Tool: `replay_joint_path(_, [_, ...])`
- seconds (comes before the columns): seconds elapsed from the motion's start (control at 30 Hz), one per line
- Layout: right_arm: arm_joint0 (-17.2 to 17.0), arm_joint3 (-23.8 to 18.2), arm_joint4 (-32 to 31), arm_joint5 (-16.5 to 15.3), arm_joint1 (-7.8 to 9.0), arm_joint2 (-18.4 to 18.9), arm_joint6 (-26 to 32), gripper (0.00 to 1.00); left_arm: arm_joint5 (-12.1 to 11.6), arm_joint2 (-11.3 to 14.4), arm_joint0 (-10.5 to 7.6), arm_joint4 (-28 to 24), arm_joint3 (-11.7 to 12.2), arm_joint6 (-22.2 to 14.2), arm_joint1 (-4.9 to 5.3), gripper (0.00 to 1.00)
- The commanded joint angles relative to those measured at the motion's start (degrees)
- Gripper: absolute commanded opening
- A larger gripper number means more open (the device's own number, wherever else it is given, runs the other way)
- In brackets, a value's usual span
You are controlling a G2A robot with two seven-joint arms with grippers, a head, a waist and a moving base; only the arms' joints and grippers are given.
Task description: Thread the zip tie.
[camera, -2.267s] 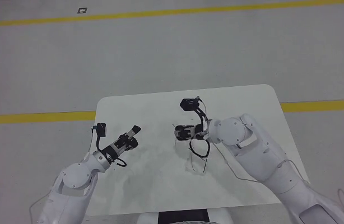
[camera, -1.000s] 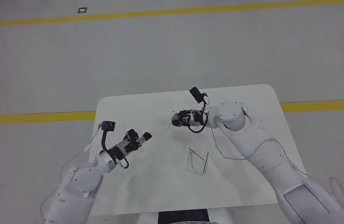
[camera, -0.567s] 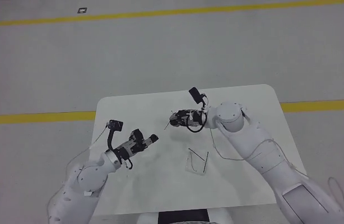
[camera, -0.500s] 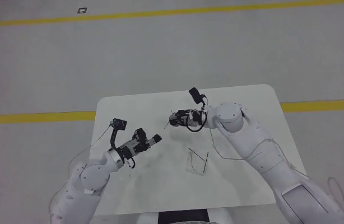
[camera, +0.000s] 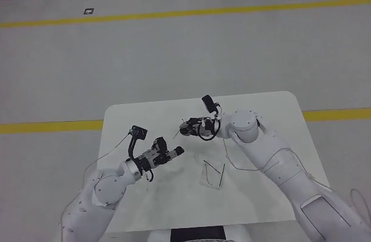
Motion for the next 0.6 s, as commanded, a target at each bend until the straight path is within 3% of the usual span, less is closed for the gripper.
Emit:
replay_joint_path(0.0, [0.0,0.0,0.0,0.0,0.0,0.0,0.0,0.0,0.0,0.0,0.0,0.0,0.0,0.0,0.0,1.0])
replay_joint_path(0.1, [0.0,0.0,0.0,0.0,0.0,0.0,0.0,0.0,0.0,0.49,-0.45,0.19,0.43,1.81,-0.07,1.0])
replay_joint_path(0.23, [0.0,0.0,0.0,0.0,0.0,0.0,0.0,0.0,0.0,2.1,-1.16,5.84,3.01,7.11,0.04,1.0])
replay_joint_path(0.47, [0.0,0.0,0.0,0.0,0.0,0.0,0.0,0.0,0.0,8.17,-4.0,13.96,6.17,17.94,1.15,1.0])
replay_joint_path(0.57, [0.0,0.0,0.0,0.0,0.0,0.0,0.0,0.0,0.0,11.24,-5.69,16.23,7.67,22.92,2.09,1.0])
